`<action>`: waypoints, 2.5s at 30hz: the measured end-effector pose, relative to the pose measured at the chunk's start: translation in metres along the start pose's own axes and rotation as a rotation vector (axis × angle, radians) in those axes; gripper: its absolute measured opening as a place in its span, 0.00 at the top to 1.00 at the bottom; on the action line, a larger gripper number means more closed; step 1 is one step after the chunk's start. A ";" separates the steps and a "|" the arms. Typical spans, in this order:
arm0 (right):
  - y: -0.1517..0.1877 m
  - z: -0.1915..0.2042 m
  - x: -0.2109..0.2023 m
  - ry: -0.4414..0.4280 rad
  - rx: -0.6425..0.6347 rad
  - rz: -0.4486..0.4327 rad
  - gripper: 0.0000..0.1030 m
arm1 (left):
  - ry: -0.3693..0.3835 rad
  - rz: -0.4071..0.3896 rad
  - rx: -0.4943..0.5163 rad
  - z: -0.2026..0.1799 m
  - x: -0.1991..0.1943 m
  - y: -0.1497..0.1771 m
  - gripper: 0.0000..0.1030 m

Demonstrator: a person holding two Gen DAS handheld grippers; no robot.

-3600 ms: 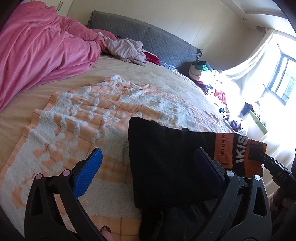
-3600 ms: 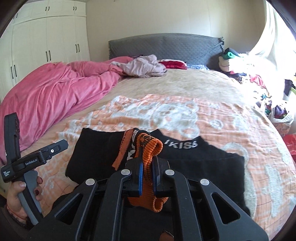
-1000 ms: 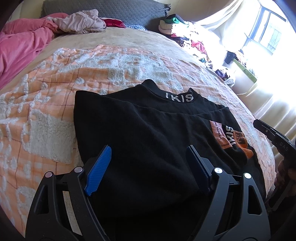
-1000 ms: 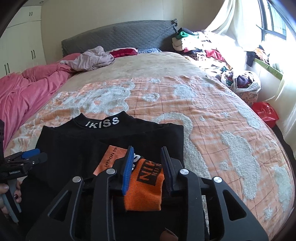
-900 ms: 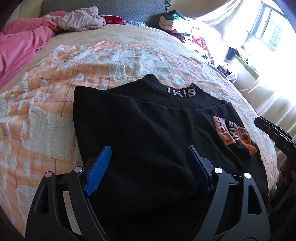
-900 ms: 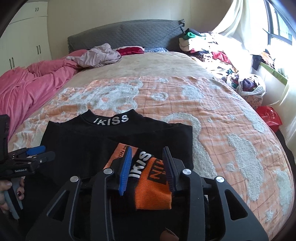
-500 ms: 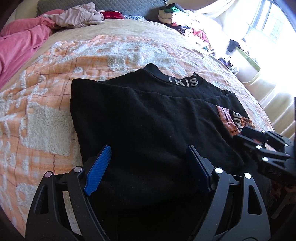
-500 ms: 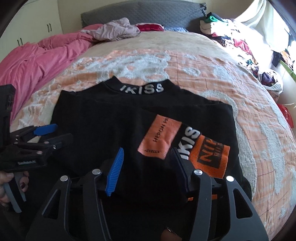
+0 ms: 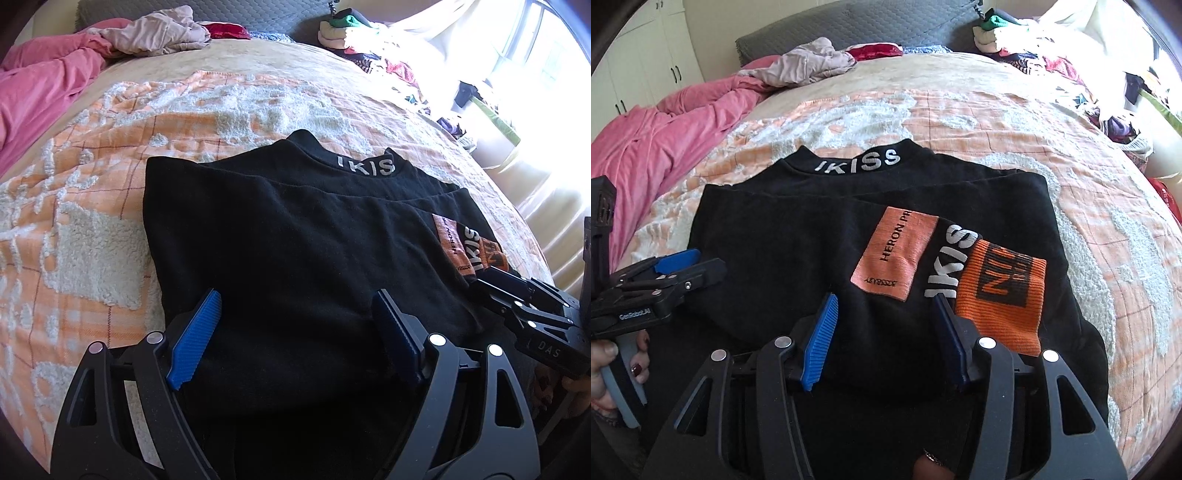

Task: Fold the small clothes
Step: 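Withdraw both grippers back from the sweatshirt and socks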

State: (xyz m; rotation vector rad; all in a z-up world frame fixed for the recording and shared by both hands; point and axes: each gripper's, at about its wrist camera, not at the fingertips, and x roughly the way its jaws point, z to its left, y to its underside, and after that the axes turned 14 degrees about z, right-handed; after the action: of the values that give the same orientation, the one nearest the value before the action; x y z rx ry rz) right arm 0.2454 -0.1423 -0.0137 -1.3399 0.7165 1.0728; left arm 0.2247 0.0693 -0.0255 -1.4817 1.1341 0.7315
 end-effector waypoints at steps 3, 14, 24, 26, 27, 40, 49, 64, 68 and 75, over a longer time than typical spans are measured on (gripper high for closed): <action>0.004 -0.003 -0.009 -0.007 0.003 -0.016 0.49 | 0.006 -0.003 -0.001 -0.001 -0.004 0.000 0.25; 0.022 -0.016 -0.039 0.013 0.066 -0.083 0.17 | 0.027 -0.018 0.014 -0.011 -0.019 0.007 0.13; 0.032 -0.030 -0.063 0.024 0.106 -0.155 0.07 | 0.025 -0.066 -0.017 -0.007 -0.039 0.010 0.09; 0.033 -0.030 -0.068 0.026 0.108 -0.170 0.07 | 0.027 -0.075 -0.022 -0.007 -0.044 0.010 0.09; 0.033 -0.030 -0.070 0.025 0.108 -0.177 0.07 | 0.028 -0.080 -0.024 -0.007 -0.046 0.010 0.09; 0.048 -0.024 -0.106 0.029 0.094 -0.254 0.05 | 0.031 -0.149 0.003 -0.026 -0.076 0.036 0.09; 0.060 -0.021 -0.126 0.024 0.076 -0.279 0.05 | 0.036 -0.181 0.007 -0.039 -0.089 0.047 0.09; 0.087 -0.031 -0.145 0.062 0.050 -0.299 0.05 | 0.057 -0.207 0.046 -0.072 -0.106 0.087 0.09; 0.094 -0.036 -0.144 0.066 0.056 -0.286 0.05 | 0.054 -0.197 0.031 -0.072 -0.104 0.096 0.09; 0.107 -0.044 -0.144 0.081 0.053 -0.270 0.05 | 0.045 -0.182 0.006 -0.069 -0.101 0.108 0.09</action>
State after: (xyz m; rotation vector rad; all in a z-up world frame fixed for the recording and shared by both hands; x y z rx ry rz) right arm 0.1009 -0.2236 0.0666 -1.3955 0.5992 0.7830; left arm 0.0803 0.0326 0.0403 -1.5797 1.0180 0.5712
